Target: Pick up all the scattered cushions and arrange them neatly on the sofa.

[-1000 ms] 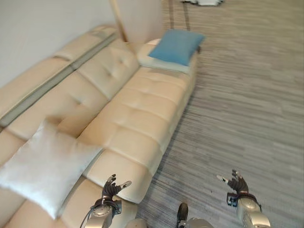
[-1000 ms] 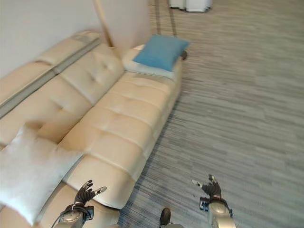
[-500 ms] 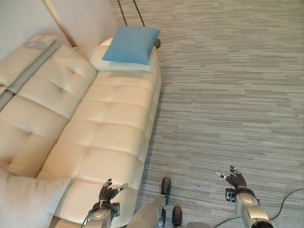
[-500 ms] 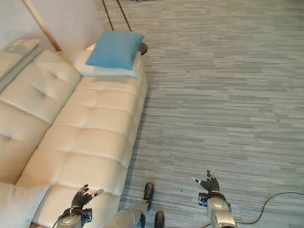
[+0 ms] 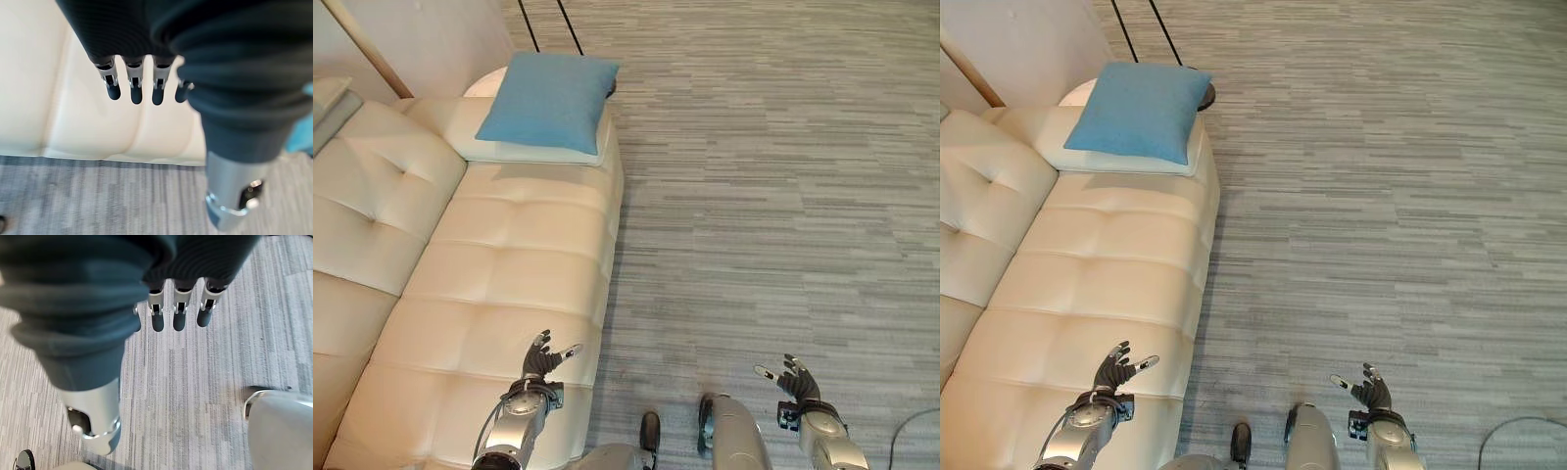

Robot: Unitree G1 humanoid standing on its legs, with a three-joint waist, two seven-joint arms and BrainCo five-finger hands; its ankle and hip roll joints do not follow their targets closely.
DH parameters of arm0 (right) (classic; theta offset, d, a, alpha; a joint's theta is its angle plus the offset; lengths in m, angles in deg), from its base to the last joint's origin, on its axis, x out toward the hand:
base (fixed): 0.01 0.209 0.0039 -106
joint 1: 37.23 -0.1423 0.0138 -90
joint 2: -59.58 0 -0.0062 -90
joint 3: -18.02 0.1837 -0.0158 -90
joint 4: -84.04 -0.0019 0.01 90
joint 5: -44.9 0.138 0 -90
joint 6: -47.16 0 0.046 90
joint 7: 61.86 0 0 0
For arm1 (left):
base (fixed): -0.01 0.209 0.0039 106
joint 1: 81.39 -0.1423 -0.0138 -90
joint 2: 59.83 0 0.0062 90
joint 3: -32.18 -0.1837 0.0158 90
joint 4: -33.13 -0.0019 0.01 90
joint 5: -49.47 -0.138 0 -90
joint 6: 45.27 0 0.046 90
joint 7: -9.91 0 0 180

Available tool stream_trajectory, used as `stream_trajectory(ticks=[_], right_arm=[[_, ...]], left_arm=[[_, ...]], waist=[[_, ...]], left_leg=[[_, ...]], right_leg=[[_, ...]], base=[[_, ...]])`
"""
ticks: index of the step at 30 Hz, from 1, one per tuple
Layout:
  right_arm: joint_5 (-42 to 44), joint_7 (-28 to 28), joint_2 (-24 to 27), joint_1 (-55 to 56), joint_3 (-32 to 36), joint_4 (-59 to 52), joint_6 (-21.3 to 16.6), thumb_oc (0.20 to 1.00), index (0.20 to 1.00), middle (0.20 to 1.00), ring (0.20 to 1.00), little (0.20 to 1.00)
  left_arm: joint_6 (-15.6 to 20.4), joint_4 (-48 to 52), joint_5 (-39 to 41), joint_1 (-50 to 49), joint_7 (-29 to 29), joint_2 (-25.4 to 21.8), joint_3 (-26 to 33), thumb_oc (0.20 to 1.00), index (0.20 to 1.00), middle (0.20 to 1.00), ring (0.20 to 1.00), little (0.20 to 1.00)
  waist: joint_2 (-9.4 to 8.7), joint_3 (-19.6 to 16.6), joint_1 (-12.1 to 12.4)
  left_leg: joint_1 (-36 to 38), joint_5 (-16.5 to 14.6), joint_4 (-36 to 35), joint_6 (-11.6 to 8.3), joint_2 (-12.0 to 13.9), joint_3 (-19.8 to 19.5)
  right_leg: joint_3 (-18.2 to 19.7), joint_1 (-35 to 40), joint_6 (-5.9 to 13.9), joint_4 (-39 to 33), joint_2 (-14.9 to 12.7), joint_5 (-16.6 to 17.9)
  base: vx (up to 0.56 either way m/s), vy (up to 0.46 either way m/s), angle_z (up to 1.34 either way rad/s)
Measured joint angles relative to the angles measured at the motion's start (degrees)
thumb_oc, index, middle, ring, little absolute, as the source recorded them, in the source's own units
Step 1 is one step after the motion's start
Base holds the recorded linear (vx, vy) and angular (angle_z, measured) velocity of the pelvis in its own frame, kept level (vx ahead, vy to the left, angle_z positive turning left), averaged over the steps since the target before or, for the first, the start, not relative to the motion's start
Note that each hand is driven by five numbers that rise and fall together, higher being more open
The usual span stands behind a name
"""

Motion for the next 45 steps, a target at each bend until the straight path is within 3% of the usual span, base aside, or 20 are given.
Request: stream_trajectory(ticks=[1,2,6,9,12,14,17,19,22,25,30,32,35,36,37,38,39,41,43,45], right_arm=[[0.0,-0.1,-0.2,0.4,0.1,0.0,0.0,1.0,1.0,1.0,1.0,1.0],[0.0,-0.4,-1.2,1.6,2.5,0.0,0.1,1.0,1.0,1.0,1.0,1.0],[-0.1,-0.5,-1.0,2.3,4.0,2.2,0.2,1.0,1.0,1.0,1.0,1.0],[0.0,-0.5,0.1,1.5,3.7,2.4,-0.1,1.0,1.0,1.0,1.0,1.0],[0.0,-0.3,0.7,1.2,3.4,2.1,-0.2,1.0,1.0,1.0,1.0,1.0],[0.0,-0.3,1.5,1.0,2.7,2.1,-0.3,1.0,1.0,1.0,1.0,1.0],[0.1,0.0,1.4,0.6,1.3,2.1,-0.1,1.0,1.0,1.0,1.0,1.0],[0.1,0.1,1.5,0.6,1.3,2.1,0.1,1.0,1.0,1.0,1.0,1.0],[0.0,0.0,1.6,1.0,-0.5,2.8,0.2,1.0,1.0,1.0,1.0,1.0],[-0.1,0.1,1.1,1.8,-0.6,4.5,0.3,1.0,1.0,1.0,1.0,1.0],[-0.3,0.3,0.9,0.0,-0.6,4.3,0.5,1.0,1.0,1.0,1.0,1.0],[-1.2,0.4,0.8,-0.3,-0.5,4.2,0.6,1.0,1.0,1.0,1.0,1.0],[-1.3,0.6,0.7,0.2,-0.8,4.4,1.5,1.0,1.0,1.0,1.0,1.0],[-1.3,0.7,0.9,0.5,-1.0,4.3,1.5,1.0,1.0,1.0,1.0,1.0],[-1.3,0.6,0.8,1.4,-1.9,3.6,1.3,1.0,1.0,1.0,1.0,1.0],[-1.3,0.9,0.9,1.3,-3.1,3.1,1.4,1.0,1.0,1.0,1.0,1.0],[-1.3,1.2,0.3,2.2,-4.0,1.8,1.3,1.0,1.0,1.0,1.0,1.0],[-1.5,1.4,0.4,2.4,-3.9,1.2,1.4,1.0,1.0,1.0,1.0,1.0],[-2.0,1.5,0.4,2.2,-3.5,0.7,1.4,1.0,1.0,1.0,1.0,1.0],[-2.2,1.8,0.0,1.7,-3.4,0.3,1.4,1.0,1.0,1.0,1.0,1.0]], left_arm=[[-0.1,0.1,-0.1,0.3,0.1,-0.3,-0.2,1.0,1.0,1.0,1.0,1.0],[-0.3,0.2,-0.2,-0.5,0.2,0.1,0.9,1.0,1.0,1.0,1.0,1.0],[-0.5,0.2,-0.2,-3.3,1.3,2.3,0.5,1.0,1.0,1.0,1.0,1.0],[-0.5,0.2,-0.2,-4.5,1.9,2.8,0.5,1.0,1.0,1.0,1.0,1.0],[-0.3,0.6,-0.1,-4.8,2.4,2.9,0.2,1.0,1.0,1.0,1.0,1.0],[-0.4,0.6,-0.1,-4.4,2.4,2.9,-0.7,1.0,1.0,1.0,1.0,1.0],[-0.5,0.8,-0.1,-4.5,2.4,2.8,-0.6,1.0,1.0,1.0,1.0,1.0],[-0.5,1.2,-0.1,-4.1,2.4,2.2,-0.6,1.0,1.0,1.0,1.0,1.0],[-0.6,0.5,-0.1,-4.6,2.4,1.7,-0.7,1.0,1.0,1.0,1.0,1.0],[-0.7,-0.6,-0.1,-4.6,2.3,1.3,-0.7,1.0,1.0,1.0,1.0,1.0],[-1.4,-1.3,-0.1,-6.7,2.3,1.3,0.0,1.0,1.0,1.0,1.0,1.0],[-1.5,-1.4,-0.1,-7.4,2.3,1.4,-0.1,1.0,1.0,1.0,1.0,1.0],[-1.7,-1.6,-0.1,-6.7,2.3,1.5,-0.5,1.0,1.0,1.0,1.0,1.0],[-1.8,-1.6,-0.1,-6.9,2.3,1.7,-0.6,1.0,1.0,1.0,1.0,1.0],[-1.8,-1.4,-0.2,-6.7,2.4,1.2,-1.3,1.0,1.0,1.0,1.0,1.0],[-1.8,-1.5,-0.2,-6.5,2.4,0.7,-1.8,1.0,1.0,1.0,1.0,1.0],[-1.7,-0.2,-0.8,-6.3,2.3,-1.1,-3.2,1.0,1.0,1.0,1.0,1.0],[-2.2,0.7,-3.3,-5.0,2.7,-2.4,-5.7,1.0,1.0,1.0,1.0,1.0],[-2.2,0.9,-4.9,-3.3,2.8,-1.8,-5.8,1.0,1.0,1.0,1.0,1.0],[-2.1,1.2,-5.3,-0.3,2.9,-1.8,-7.2,1.0,1.0,1.0,1.0,1.0]], waist=[[-1.16,0.5,-0.4],[-2.49,-0.7,0.9],[0.01,-2.8,-0.3],[-0.5,-5.6,0.1],[-0.4,-6.2,1.3],[0.05,-6.2,1.1],[-0.53,-5.9,1.8],[-2.02,-5.1,2.0],[-2.88,-4.5,1.7],[-4.06,-4.2,1.8],[-3.69,-4.0,2.7],[-3.33,-4.4,2.6],[-3.17,-5.2,2.2],[-1.92,-5.2,2.2],[0.41,-6.5,2.0],[0.16,-6.6,2.2],[-1.55,-7.1,1.8],[-3.44,-7.2,0.0],[-2.9,-6.7,-0.2],[0.09,-4.3,-0.6]], left_leg=[[1.3,-1.3,0.1,-1.67,0.2,0.3],[2.5,-4.7,0.1,-2.45,1.2,0.7],[8.1,-10.7,4.5,-6.78,7.3,-0.8],[5.0,-9.9,16.9,-8.92,7.7,-1.1],[-5.1,-9.0,39.0,-13.3,6.1,-1.4],[-10.5,-8.6,46.5,-14.0,5.6,-1.3],[-14.8,-9.4,37.9,-12.22,4.4,2.5],[-14.6,-7.7,20.1,-10.08,3.9,4.2],[-14.0,1.2,-1.2,-10.12,2.9,2.8],[-18.7,6.6,-1.8,-10.91,2.2,2.6],[-20.2,8.2,-1.4,-9.15,0.7,7.3],[-19.6,9.1,-1.6,-5.92,-0.5,7.0],[-17.0,6.0,1.7,-0.48,-3.1,10.4],[-16.1,5.0,2.1,1.44,-1.7,10.4],[-14.7,6.7,2.1,4.01,0.2,10.0],[-14.1,7.4,2.5,4.18,1.0,9.5],[-12.7,5.8,2.1,5.28,-1.0,9.9],[-9.3,4.6,1.2,6.99,-4.8,8.0],[-8.3,5.1,1.1,6.28,-5.4,7.0],[-5.4,3.7,1.0,6.18,-4.1,4.9]], right_leg=[[-0.3,-0.4,-0.25,-1.2,0.1,3.1],[-0.3,3.4,1.88,-14.0,2.4,5.6],[-3.7,6.8,-2.65,-6.4,6.4,9.5],[-3.7,10.8,-9.36,-8.0,8.1,10.2],[-2.6,16.6,-11.79,-12.5,9.4,10.8],[-2.8,17.4,-12.87,-13.0,10.0,11.2],[-1.2,20.8,-13.63,-14.6,10.2,10.7],[0.0,21.8,-13.79,-15.9,10.1,10.3],[-0.4,24.1,-7.8,-15.9,10.1,6.7],[-1.9,26.3,-5.72,-15.6,11.2,4.4],[0.6,28.6,-5.51,-15.8,12.5,2.4],[1.4,29.5,-6.33,-15.8,12.6,2.7],[1.4,31.0,-3.37,-12.4,11.9,-0.9],[1.2,30.0,-3.55,-7.9,12.7,-2.2],[0.0,24.8,-3.11,5.3,13.9,-4.2],[-1.3,21.0,-3.04,15.0,12.4,-5.5],[-3.2,14.1,-3.79,30.8,6.6,-6.4],[-2.9,9.6,-2.75,39.7,-2.6,-7.7],[0.4,7.0,-2.62,39.9,-4.5,-7.8],[1.3,2.9,-3.08,32.4,-4.6,-8.2]], base=[[0.87,-0.348,0.08],[0.74,-0.282,0.13],[0.62,-0.276,0.28],[0.38,-0.255,-0.04],[0.34,-0.245,-0.06],[0.25,-0.16,-0.16],[0.28,-0.077,-0.2],[0.27,-0.01,-0.21],[0.36,0.011,0.01],[0.41,0.078,0.25],[0.55,0.183,-0.19],[0.59,0.274,-0.28],[0.48,0.27,-0.13],[0.32,0.256,-0.21],[0.33,0.272,-0.22],[0.35,0.266,-0.25],[0.27,0.183,-0.04],[0.29,0.144,0.36],[0.4,0.126,0.48],[0.39,0.005,0.42]])
